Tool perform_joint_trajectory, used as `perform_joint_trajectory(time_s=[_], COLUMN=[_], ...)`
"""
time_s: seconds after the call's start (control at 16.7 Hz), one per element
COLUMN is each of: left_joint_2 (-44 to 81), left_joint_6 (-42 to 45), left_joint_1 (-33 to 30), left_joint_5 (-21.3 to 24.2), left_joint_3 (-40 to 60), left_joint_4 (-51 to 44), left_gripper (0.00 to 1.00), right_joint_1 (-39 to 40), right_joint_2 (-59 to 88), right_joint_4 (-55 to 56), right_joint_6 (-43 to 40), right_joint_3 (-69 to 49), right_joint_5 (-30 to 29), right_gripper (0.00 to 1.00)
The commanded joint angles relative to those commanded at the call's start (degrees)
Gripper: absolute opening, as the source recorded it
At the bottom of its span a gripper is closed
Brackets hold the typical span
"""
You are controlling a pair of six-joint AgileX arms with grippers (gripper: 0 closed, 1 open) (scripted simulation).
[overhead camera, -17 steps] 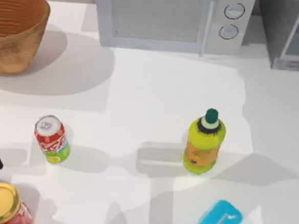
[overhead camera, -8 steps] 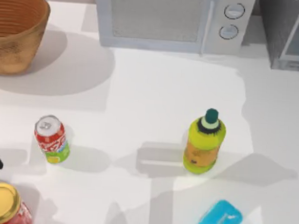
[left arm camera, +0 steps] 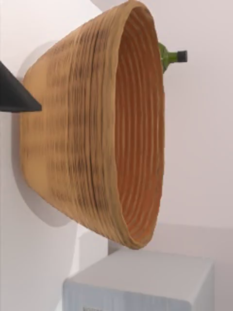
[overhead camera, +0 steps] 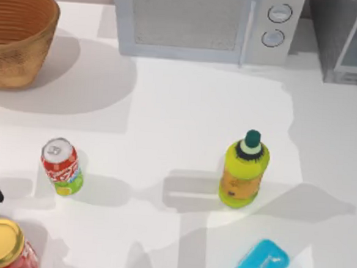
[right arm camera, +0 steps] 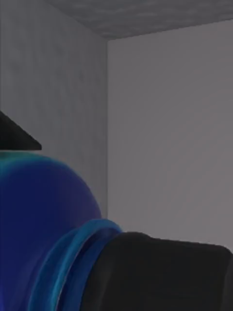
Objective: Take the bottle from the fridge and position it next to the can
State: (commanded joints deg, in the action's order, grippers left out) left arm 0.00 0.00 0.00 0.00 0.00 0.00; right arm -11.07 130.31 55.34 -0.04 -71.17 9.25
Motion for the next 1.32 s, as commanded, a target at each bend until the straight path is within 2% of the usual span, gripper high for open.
perform_joint_trajectory(time_s=[0.54,0.9,1.08,1.32], left_joint_2=[0.0,0.0,0.0,0.0], left_joint_6=[0.0,0.0,0.0,0.0], left_joint_1=[0.0,0.0,0.0,0.0], left_joint_5=[0.0,0.0,0.0,0.0], left_joint_3=[0.0,0.0,0.0,0.0], left_joint_4=[0.0,0.0,0.0,0.0], left_gripper=[1.00,1.00,1.00,1.00], right_joint_1=[-0.2,-0.4,-1.4,-3.0], right_joint_2=[-7.0,-7.8,-12.3,-20.8], right_joint_4=[-8.9,-8.5,-6.4,-2.0], right_joint_6=[0.1,0.3,0.3,0.3], right_joint_3=[-1.9,-0.9,4.9,19.8], right_joint_5=[0.1,0.2,0.7,2.5], right_gripper=[0.00,0.00,0.00,0.00])
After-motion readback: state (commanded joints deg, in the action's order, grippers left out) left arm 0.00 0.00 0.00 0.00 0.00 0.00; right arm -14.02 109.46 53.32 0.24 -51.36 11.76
